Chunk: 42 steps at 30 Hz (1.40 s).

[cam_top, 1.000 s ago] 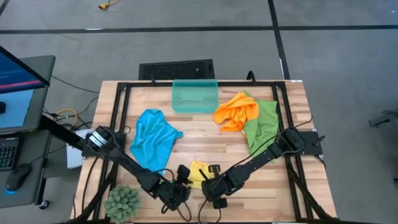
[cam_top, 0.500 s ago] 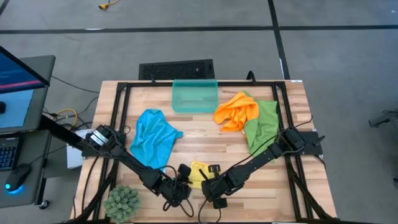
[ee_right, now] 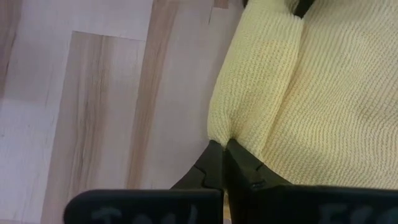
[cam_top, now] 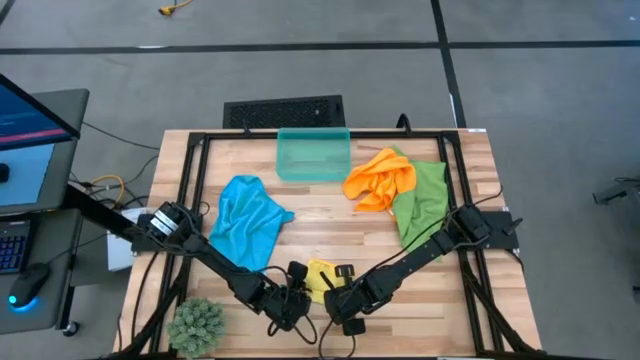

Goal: Roll microfiber towels into tight, uniform cylinder then place into a basket
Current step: Roll the yellow microfiber towel

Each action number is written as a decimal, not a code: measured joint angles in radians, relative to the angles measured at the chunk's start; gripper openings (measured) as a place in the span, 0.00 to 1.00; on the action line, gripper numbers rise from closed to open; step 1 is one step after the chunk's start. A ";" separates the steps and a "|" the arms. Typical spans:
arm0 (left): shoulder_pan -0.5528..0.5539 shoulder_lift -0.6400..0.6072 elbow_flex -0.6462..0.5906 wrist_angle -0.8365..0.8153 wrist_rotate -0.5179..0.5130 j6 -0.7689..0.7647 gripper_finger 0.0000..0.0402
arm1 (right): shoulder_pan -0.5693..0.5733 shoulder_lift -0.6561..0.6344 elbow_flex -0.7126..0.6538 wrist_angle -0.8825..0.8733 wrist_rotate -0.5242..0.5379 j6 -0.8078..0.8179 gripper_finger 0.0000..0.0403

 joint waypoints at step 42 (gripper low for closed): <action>0.296 -0.058 -0.002 -0.065 0.870 -0.809 0.02 | 0.015 -0.025 -0.007 0.287 -0.314 0.085 0.03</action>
